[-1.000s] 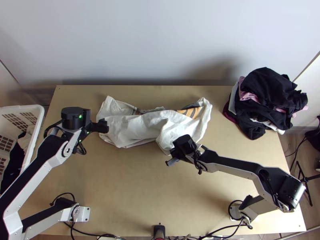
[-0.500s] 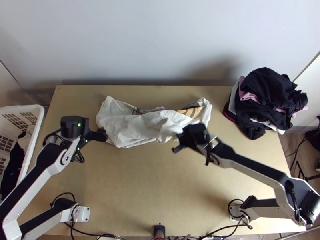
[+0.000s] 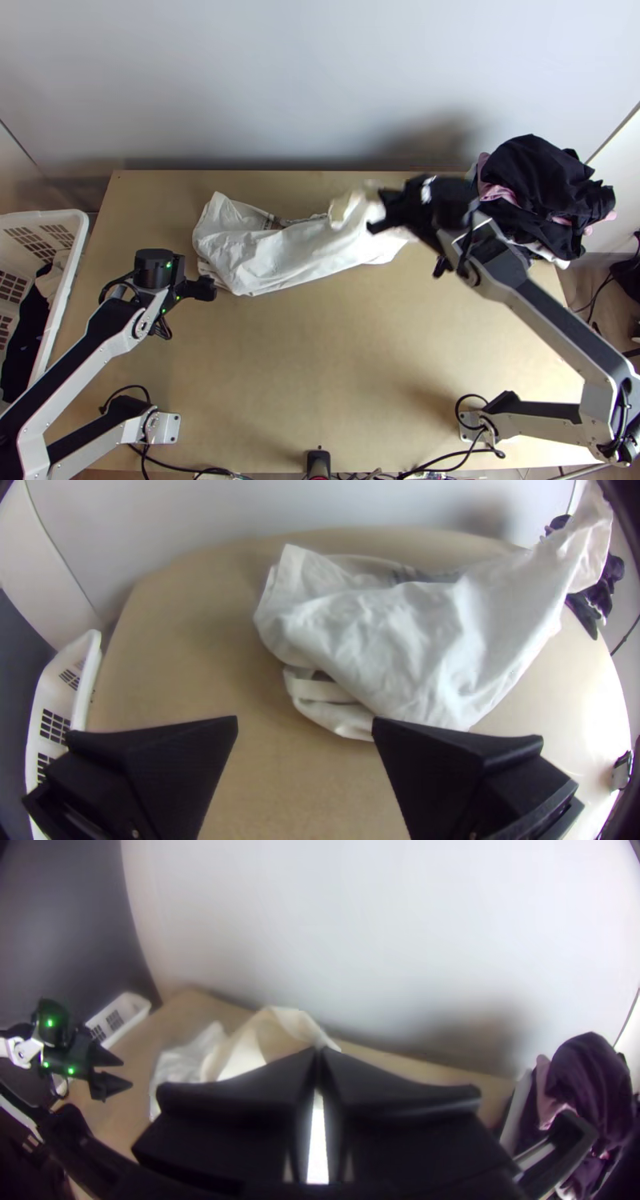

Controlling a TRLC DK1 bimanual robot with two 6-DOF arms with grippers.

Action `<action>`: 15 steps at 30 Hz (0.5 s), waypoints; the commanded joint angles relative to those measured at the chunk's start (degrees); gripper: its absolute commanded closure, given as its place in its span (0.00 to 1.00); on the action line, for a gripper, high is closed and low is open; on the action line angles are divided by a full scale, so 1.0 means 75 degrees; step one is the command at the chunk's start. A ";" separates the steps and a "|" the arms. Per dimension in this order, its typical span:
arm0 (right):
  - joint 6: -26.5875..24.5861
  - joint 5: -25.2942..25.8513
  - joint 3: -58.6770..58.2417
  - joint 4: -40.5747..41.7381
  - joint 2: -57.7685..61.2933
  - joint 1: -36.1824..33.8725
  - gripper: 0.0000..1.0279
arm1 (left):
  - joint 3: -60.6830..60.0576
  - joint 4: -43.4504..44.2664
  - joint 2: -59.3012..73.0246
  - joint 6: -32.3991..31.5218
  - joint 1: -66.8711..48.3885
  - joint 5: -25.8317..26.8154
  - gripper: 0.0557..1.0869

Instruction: Fold the t-shirt

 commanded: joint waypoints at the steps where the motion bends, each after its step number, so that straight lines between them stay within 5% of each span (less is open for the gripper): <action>1: 0.0111 0.0004 0.2069 -0.0455 0.0139 -0.0454 0.97 | -0.0162 0.0242 0.0131 0.0058 0.0338 0.0007 0.05; 15: 0.0427 -0.0008 0.4916 -0.1767 0.0374 -0.0348 0.97 | 0.0378 0.1016 0.1350 -0.0633 0.0736 0.0007 0.05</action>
